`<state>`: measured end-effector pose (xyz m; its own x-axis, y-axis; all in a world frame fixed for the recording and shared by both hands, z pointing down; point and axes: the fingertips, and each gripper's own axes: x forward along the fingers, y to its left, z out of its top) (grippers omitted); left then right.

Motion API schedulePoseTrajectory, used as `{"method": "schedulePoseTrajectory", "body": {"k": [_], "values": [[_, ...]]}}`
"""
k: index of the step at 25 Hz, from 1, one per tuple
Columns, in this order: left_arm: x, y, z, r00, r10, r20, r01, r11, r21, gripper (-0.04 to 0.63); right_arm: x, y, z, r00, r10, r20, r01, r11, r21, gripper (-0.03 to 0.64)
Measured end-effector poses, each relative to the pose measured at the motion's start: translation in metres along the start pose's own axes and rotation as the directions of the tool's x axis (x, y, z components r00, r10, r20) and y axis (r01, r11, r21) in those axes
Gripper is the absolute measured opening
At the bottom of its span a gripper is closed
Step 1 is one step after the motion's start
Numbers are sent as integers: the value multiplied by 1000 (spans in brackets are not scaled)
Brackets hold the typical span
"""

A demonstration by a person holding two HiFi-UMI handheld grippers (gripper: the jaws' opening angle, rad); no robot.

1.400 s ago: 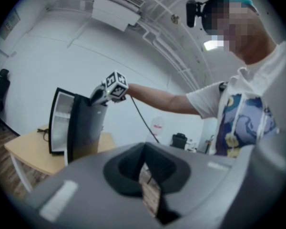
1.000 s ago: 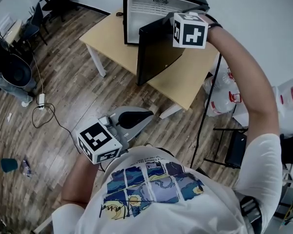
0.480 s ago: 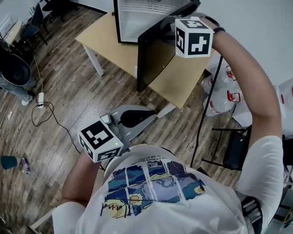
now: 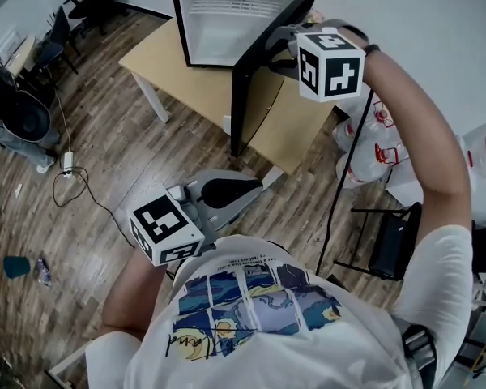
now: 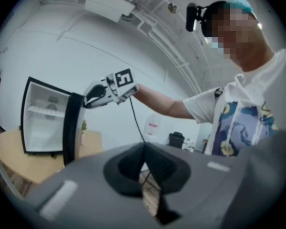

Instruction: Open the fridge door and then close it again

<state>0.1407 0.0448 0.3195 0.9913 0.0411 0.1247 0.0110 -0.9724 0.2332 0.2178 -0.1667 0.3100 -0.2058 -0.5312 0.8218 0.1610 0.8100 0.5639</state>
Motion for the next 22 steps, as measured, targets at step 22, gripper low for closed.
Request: {"method": "schedulePoseTrajectory", "body": {"k": [22], "values": [[50, -46, -5, 999, -45, -4, 45, 999, -27, 9, -55, 65, -64, 997, 16, -71, -25, 991, -129, 51]]}}
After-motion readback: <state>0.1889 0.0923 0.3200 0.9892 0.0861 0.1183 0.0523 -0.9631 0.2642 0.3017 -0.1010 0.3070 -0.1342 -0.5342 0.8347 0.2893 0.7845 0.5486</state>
